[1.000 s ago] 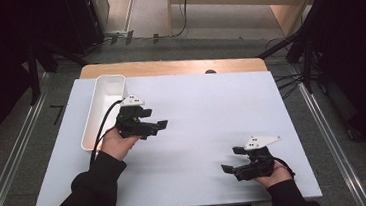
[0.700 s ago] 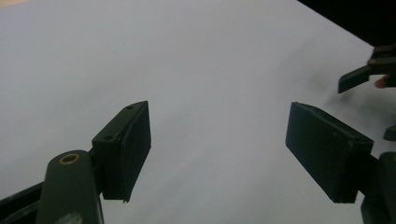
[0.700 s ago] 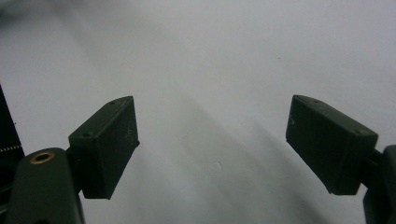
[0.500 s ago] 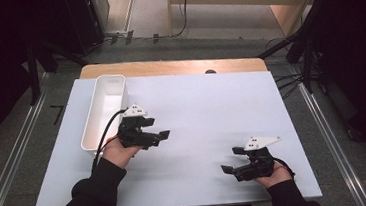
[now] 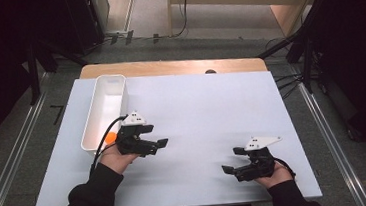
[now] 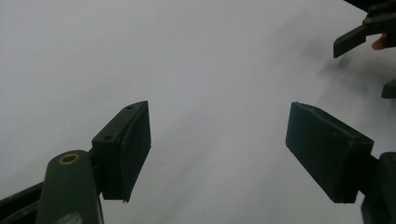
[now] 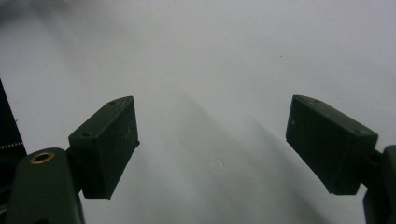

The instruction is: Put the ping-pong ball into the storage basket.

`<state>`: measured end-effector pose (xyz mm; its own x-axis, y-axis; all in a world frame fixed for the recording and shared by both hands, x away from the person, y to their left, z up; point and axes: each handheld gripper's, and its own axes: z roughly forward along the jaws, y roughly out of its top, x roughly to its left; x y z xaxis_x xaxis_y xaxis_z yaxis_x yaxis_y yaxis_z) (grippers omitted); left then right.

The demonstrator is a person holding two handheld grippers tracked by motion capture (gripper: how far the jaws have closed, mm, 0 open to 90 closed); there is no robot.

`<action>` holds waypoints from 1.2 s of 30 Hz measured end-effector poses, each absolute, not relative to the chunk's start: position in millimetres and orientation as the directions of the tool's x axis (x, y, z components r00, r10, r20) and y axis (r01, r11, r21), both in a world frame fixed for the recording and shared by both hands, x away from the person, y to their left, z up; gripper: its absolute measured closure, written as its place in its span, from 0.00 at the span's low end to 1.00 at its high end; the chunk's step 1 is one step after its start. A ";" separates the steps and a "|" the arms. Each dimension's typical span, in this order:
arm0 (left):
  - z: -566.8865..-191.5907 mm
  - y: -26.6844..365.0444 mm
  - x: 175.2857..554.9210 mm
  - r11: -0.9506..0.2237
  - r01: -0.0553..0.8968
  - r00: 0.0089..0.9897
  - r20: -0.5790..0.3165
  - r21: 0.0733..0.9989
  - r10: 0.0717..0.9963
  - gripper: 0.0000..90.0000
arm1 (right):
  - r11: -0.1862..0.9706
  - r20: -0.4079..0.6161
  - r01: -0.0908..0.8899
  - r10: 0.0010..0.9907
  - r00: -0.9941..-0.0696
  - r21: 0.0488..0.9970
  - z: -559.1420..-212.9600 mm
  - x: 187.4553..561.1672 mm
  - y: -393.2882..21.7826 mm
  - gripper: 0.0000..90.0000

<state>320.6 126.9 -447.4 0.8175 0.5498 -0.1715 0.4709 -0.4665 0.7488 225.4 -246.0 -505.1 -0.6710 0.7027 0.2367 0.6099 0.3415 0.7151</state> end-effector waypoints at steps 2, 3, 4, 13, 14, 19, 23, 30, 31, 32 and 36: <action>-448.0 127.9 318.5 -0.466 0.463 0.825 -0.175 0.754 0.537 0.25 | 0.342 0.236 0.611 0.704 -0.670 0.714 -505.2 225.6 -246.1 0.17; -448.2 128.6 317.1 -0.468 0.457 0.831 -0.176 0.756 0.527 0.25 | 0.342 0.236 0.611 0.704 -0.670 0.714 -505.2 225.6 -246.0 0.17; -448.5 129.1 316.0 -0.469 0.454 0.834 -0.177 0.758 0.522 0.25 | 0.343 0.236 0.611 0.703 -0.671 0.714 -505.2 225.6 -246.1 0.17; -452.7 132.1 308.1 -0.505 0.441 0.851 -0.168 0.742 0.497 0.25 | 0.335 0.242 0.619 0.710 -0.661 0.710 -504.6 224.8 -246.9 0.17; -452.9 132.7 307.5 -0.506 0.441 0.852 -0.168 0.741 0.496 0.25 | 0.335 0.243 0.620 0.710 -0.661 0.710 -504.6 224.8 -247.0 0.17; -455.1 137.2 302.6 -0.521 0.418 0.868 -0.157 0.744 0.472 0.25 | 0.334 0.242 0.620 0.711 -0.660 0.710 -504.6 224.8 -247.0 0.17; -456.5 139.9 297.8 -0.541 0.396 0.882 -0.143 0.742 0.449 0.25 | 0.334 0.242 0.620 0.711 -0.661 0.710 -504.6 224.9 -246.9 0.17; -459.5 144.3 292.0 -0.555 0.395 0.888 -0.149 0.732 0.436 0.25 | 0.335 0.234 0.618 0.716 -0.658 0.711 -505.3 225.7 -247.7 0.17; -459.6 145.1 291.3 -0.558 0.394 0.889 -0.149 0.731 0.433 0.25 | 0.335 0.235 0.618 0.716 -0.658 0.711 -505.3 225.7 -247.7 0.17; -460.0 145.6 290.7 -0.556 0.394 0.889 -0.151 0.732 0.432 0.25 | 0.335 0.235 0.618 0.715 -0.658 0.711 -505.3 225.8 -247.7 0.17; -462.3 148.6 288.1 -0.563 0.399 0.889 -0.154 0.724 0.432 0.25 | 0.332 0.235 0.619 0.718 -0.655 0.712 -505.1 225.5 -248.2 0.17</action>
<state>288.1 148.6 -462.3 0.8888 0.4315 -0.1542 0.3988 -0.5627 0.7241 225.5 -248.2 -505.1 -0.6554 0.7177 0.2352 0.6190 0.3320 0.7118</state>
